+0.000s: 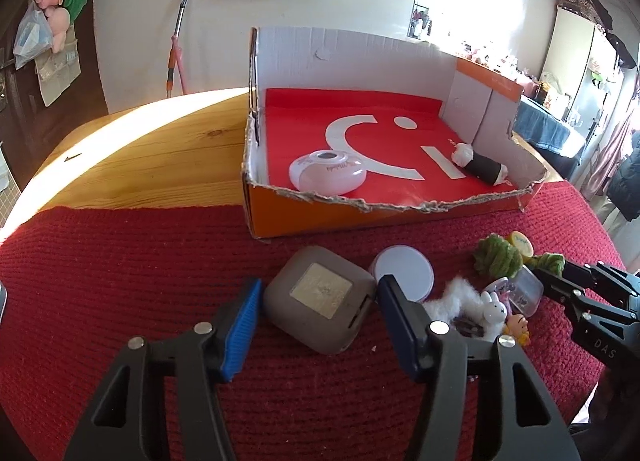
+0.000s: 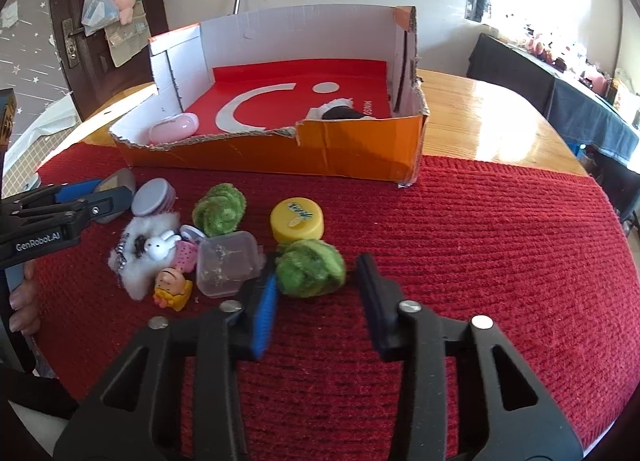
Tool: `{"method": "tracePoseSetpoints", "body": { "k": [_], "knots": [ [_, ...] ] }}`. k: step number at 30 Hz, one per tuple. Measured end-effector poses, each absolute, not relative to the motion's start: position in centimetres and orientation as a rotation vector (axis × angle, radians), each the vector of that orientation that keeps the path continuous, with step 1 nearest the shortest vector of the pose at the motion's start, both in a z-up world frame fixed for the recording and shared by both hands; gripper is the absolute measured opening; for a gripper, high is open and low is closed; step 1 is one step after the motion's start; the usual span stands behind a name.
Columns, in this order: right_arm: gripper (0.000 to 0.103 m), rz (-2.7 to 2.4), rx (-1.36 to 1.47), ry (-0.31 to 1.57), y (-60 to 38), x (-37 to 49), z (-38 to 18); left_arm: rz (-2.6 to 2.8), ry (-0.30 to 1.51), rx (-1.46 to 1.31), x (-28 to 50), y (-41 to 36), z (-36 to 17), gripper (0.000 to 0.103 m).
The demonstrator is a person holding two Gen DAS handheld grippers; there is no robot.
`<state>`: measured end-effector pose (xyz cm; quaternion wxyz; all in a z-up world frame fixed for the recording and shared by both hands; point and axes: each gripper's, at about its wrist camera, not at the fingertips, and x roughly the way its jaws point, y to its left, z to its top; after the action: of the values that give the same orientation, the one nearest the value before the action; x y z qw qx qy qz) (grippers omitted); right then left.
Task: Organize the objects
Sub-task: 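Grasp the grey square case with the left tool while the right tool grasps the green yarn ball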
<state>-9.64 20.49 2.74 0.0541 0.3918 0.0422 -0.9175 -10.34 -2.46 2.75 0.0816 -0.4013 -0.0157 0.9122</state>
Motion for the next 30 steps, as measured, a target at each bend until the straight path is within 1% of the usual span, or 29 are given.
{"method": "tracePoseSetpoints", "body": {
  "k": [15,30],
  "knots": [
    [0.028,-2.81,1.088,0.1,20.5,-8.5,4.6,2.763,-0.013,-1.085,-8.0,-1.5,4.9,0.061],
    [0.028,-2.814,1.074,0.093,20.4,-8.1,4.8,2.782,-0.002,-1.031,-7.0,-1.0,5.8,0.061]
  ]
}}
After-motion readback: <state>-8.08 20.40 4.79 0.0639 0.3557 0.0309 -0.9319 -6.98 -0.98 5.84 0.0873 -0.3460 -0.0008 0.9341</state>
